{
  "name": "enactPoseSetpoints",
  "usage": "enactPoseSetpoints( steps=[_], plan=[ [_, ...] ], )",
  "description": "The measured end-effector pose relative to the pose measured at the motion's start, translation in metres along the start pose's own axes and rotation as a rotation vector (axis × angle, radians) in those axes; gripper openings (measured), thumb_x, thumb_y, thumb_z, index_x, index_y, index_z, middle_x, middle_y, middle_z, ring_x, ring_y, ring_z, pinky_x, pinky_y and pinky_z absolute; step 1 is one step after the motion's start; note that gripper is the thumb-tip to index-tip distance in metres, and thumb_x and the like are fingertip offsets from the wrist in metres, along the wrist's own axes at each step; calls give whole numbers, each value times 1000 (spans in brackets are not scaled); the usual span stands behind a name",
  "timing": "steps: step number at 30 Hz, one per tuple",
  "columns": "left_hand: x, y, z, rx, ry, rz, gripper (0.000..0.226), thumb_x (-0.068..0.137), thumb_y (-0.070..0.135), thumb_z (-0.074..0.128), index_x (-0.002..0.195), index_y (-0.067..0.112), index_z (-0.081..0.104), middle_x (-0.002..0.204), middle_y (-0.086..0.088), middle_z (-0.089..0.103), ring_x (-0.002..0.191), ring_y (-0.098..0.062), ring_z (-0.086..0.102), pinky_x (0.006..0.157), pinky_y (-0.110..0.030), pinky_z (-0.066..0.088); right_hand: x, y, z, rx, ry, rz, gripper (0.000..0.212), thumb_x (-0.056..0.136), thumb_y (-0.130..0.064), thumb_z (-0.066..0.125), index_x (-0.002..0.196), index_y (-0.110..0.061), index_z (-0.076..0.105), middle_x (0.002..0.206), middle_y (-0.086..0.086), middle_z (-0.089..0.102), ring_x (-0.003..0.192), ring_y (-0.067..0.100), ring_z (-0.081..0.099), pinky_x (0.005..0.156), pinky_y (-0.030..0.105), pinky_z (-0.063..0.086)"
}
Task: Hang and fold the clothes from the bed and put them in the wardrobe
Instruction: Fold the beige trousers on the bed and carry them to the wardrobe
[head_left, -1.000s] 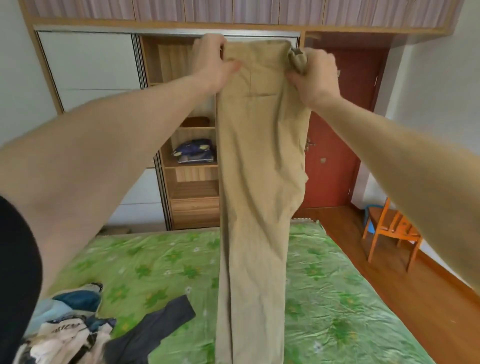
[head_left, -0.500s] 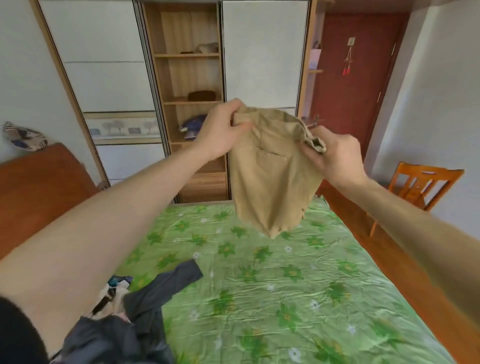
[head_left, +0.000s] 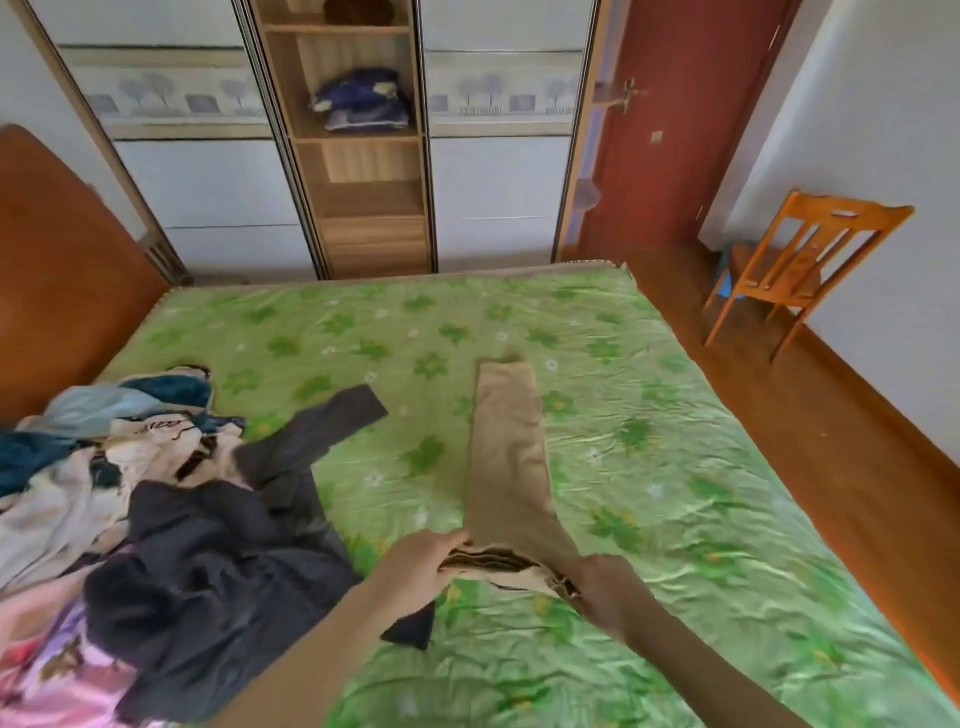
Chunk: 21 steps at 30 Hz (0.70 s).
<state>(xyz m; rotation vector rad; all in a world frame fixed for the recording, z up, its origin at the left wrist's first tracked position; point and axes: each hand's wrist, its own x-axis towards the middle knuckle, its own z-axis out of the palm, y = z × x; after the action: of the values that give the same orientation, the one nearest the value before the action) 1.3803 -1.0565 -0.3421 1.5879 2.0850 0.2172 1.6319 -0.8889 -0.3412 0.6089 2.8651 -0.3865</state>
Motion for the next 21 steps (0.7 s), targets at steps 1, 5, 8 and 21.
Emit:
enactPoseSetpoints(
  steps=[1,5,8,21],
  plan=[
    [-6,-1,16,3,-35,20,34,103,23,63,136,28,59,114,2,73,97,-21,70,75,-30,51,-11,-2,17,23,-29,-3,45,107,-41,43,151,-39,48,118,7,73,105,35,69,80,40,49],
    [-31,-3,75,13,-132,66,10,100,20,61,110,23,60,92,6,66,83,-22,68,67,-33,46,-46,-10,81,90,-131,-43,47,104,-27,46,151,-34,52,118,7,73,100,36,70,78,40,51],
    [-44,-9,125,11,-164,56,13,98,20,62,111,21,59,100,2,70,88,-22,68,73,-36,52,-60,-16,127,86,-217,-20,47,105,-21,44,151,-27,49,132,5,68,110,35,67,84,42,50],
    [-16,-63,316,73,-50,126,65,109,54,34,159,14,39,165,-7,43,151,-25,41,126,-36,28,-37,-20,317,143,-320,-64,31,103,-38,58,119,-13,67,115,6,68,109,28,62,84,43,54]
  ],
)
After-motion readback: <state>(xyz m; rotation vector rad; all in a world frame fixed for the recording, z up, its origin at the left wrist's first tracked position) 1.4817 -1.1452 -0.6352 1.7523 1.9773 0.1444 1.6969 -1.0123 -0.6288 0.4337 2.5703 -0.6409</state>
